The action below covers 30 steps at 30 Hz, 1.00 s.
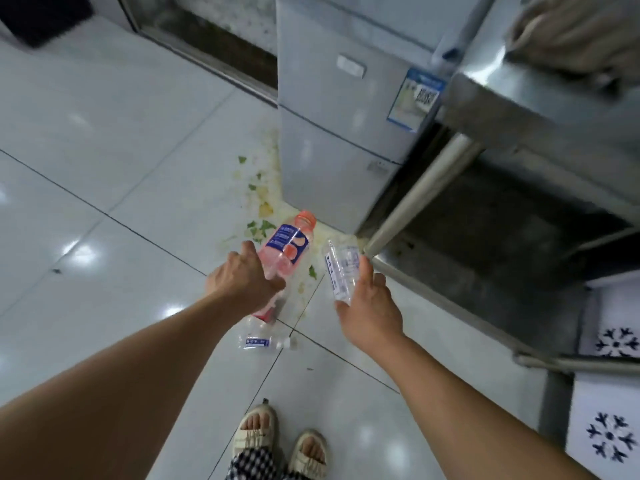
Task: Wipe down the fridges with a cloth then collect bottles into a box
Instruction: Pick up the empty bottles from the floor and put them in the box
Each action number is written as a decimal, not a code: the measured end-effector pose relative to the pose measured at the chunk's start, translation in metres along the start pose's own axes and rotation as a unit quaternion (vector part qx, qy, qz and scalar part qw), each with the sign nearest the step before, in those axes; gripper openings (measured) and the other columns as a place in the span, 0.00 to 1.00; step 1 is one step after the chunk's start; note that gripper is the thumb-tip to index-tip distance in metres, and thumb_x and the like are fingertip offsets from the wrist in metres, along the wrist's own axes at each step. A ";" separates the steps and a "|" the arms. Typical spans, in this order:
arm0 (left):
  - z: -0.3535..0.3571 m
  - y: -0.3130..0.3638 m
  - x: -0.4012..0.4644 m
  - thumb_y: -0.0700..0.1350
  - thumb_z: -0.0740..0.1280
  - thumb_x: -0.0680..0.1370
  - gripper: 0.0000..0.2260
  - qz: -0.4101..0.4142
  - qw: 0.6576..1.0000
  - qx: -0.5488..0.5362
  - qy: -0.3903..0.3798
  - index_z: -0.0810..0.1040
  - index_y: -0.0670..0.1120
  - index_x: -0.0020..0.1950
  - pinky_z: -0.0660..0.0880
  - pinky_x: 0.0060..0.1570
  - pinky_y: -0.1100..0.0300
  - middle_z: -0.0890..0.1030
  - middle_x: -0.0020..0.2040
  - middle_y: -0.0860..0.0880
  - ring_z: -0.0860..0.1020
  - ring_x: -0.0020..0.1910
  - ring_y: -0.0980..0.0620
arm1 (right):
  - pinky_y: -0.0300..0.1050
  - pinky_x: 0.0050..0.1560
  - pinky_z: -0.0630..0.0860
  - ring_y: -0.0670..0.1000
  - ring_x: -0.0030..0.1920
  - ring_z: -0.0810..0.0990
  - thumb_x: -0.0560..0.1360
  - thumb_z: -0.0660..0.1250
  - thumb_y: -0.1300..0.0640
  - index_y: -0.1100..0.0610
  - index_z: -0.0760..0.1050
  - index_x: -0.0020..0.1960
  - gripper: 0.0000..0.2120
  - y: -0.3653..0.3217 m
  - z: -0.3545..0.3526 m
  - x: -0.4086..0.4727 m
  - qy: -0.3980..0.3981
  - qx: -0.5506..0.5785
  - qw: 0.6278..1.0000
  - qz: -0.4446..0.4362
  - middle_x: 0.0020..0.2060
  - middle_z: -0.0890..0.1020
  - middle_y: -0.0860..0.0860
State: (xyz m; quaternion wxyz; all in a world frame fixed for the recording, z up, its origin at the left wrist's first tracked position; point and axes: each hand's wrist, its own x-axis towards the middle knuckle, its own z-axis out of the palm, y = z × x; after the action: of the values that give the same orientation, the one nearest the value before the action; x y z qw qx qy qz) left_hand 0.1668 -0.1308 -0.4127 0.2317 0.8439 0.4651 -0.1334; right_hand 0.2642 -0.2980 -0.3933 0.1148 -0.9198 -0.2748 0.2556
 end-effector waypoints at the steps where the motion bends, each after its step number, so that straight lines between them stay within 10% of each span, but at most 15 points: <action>1: -0.020 0.004 -0.009 0.59 0.68 0.70 0.28 0.011 1.000 0.000 0.009 0.63 0.47 0.61 0.72 0.40 0.55 0.75 0.48 0.46 0.75 0.42 0.47 | 0.48 0.55 0.74 0.56 0.63 0.69 0.75 0.66 0.52 0.52 0.40 0.76 0.41 -0.008 -0.019 -0.010 0.008 -0.005 1.000 -0.007 0.67 0.65 0.58; 30: -0.302 0.115 -0.189 0.62 0.66 0.71 0.29 0.322 0.932 0.132 0.107 0.60 0.50 0.64 0.71 0.52 0.54 0.74 0.60 0.47 0.76 0.56 0.46 | 0.50 0.60 0.71 0.56 0.67 0.68 0.75 0.65 0.52 0.49 0.45 0.76 0.38 -0.046 -0.288 -0.239 0.219 0.025 0.972 0.086 0.69 0.66 0.55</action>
State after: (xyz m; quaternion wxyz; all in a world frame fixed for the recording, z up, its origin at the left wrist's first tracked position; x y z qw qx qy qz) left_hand 0.1662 -0.1645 -0.0396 0.0978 0.9805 0.1692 -0.0205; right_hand 0.2256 -0.4150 -0.0366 0.1723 -0.9705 -0.1564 0.0638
